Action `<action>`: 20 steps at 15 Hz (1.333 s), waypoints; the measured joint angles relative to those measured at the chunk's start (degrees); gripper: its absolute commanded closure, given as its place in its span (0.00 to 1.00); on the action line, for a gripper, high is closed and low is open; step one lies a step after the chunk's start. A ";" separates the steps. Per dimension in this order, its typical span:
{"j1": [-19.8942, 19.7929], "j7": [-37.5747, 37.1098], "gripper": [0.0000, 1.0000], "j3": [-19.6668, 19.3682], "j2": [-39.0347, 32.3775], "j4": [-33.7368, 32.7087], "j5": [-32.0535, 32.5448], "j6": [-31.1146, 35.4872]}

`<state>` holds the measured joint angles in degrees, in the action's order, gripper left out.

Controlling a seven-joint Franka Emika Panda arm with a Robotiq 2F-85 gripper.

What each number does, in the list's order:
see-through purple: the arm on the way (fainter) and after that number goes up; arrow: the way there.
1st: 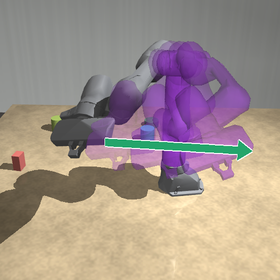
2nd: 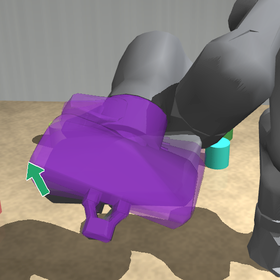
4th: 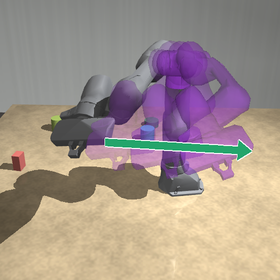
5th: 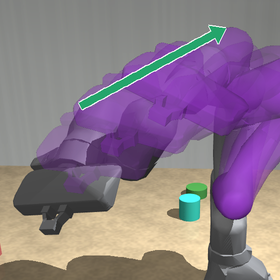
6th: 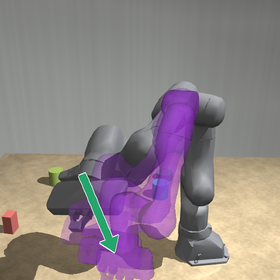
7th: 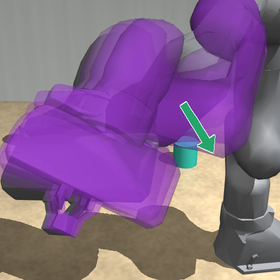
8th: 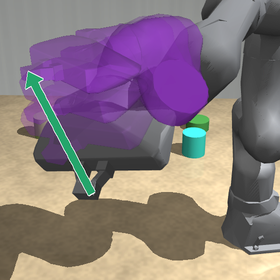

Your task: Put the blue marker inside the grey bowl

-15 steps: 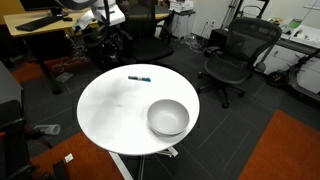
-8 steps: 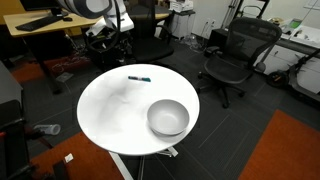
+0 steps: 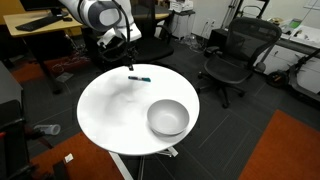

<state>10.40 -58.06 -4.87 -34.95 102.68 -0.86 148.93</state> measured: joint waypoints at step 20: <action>0.35 0.15 0.00 -0.74 -13.56 -12.01 -0.53 0.33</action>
<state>10.75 -57.90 -5.61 -48.51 90.67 -1.39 149.25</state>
